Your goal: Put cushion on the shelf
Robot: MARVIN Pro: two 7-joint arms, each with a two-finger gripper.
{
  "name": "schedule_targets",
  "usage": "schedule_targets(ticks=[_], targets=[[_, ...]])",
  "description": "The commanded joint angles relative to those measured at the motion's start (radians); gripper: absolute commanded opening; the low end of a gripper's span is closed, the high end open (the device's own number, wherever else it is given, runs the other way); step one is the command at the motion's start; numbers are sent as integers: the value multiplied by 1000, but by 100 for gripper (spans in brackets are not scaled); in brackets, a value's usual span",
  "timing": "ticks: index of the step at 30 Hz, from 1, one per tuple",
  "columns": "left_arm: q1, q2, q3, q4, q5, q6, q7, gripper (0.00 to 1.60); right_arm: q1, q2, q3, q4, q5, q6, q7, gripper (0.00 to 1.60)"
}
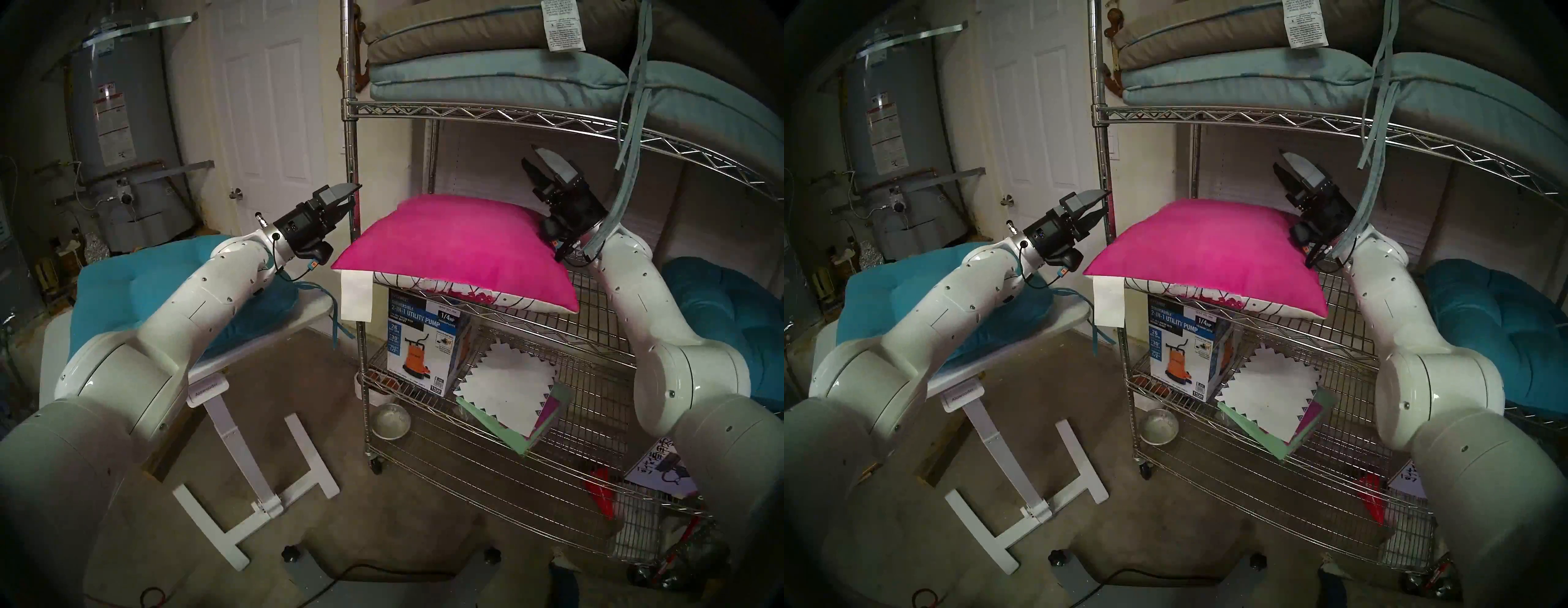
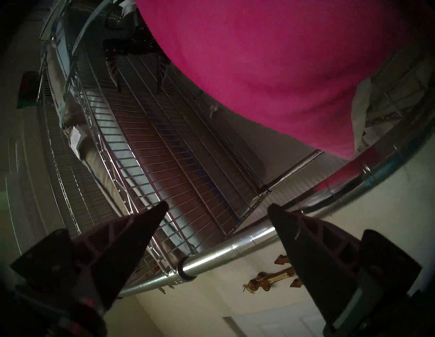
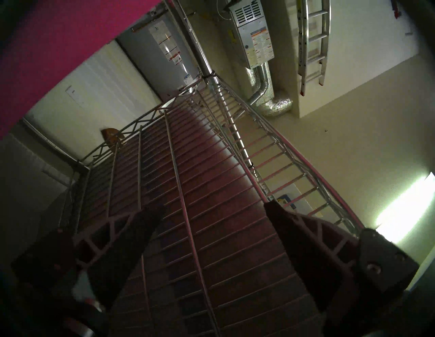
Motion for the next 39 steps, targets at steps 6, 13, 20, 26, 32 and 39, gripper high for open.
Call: schedule_targets(ticks=[6, 13, 20, 26, 32, 39], targets=[[40, 40, -17, -86, -15, -5, 56, 160, -55, 39, -2, -65, 2, -16, -75, 160], [70, 59, -20, -130, -17, -9, 77, 160, -92, 63, -2, -96, 3, -25, -102, 160], [96, 81, -25, -176, -19, -12, 96, 160, -132, 84, 0, -122, 5, -34, -96, 160], [117, 101, -30, -223, -21, -15, 111, 160, -167, 98, 1, -147, 7, -43, -87, 160], [140, 119, -33, -269, -22, -17, 124, 160, -194, 112, 5, -177, 9, -50, -80, 160], [171, 146, -38, -328, -24, -19, 139, 160, -217, 128, 16, -225, 12, -57, -73, 160]])
